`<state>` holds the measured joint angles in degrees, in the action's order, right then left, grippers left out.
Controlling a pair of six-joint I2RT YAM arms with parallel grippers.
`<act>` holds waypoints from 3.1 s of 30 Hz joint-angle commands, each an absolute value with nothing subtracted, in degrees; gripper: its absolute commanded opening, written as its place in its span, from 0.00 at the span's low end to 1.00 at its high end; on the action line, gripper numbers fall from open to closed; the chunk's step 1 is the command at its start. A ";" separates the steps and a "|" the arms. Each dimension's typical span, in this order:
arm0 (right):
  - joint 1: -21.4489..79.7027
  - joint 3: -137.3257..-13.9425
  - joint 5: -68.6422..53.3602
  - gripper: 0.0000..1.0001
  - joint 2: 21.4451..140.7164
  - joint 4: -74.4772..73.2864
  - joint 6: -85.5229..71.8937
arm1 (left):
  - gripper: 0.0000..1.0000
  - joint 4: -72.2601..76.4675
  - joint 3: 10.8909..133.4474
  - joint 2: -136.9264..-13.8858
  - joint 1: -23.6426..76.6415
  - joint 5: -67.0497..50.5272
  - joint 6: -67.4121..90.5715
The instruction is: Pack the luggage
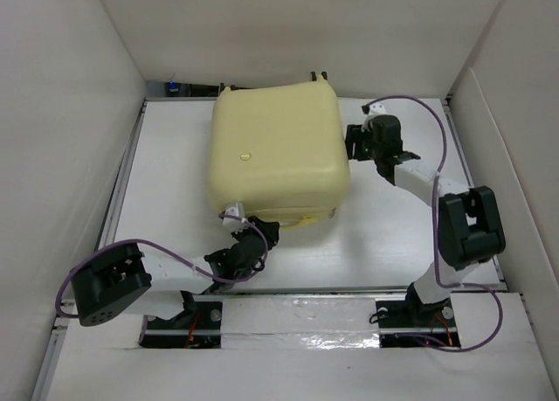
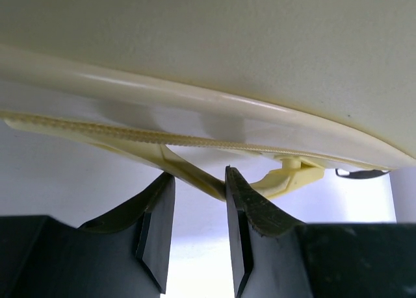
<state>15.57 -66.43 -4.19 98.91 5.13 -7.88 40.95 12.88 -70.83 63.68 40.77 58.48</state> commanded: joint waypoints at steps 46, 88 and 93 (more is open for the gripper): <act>35.77 -11.16 6.85 0.05 57.40 49.83 -19.60 | 0.00 54.14 25.04 -79.80 65.39 12.40 51.86; 57.04 -29.96 17.66 0.00 68.29 21.80 -21.71 | 0.63 27.14 20.39 -42.00 24.81 16.31 48.69; 57.57 -31.64 17.93 0.00 67.94 19.34 -21.27 | 0.59 35.14 23.02 -58.33 19.08 9.58 49.13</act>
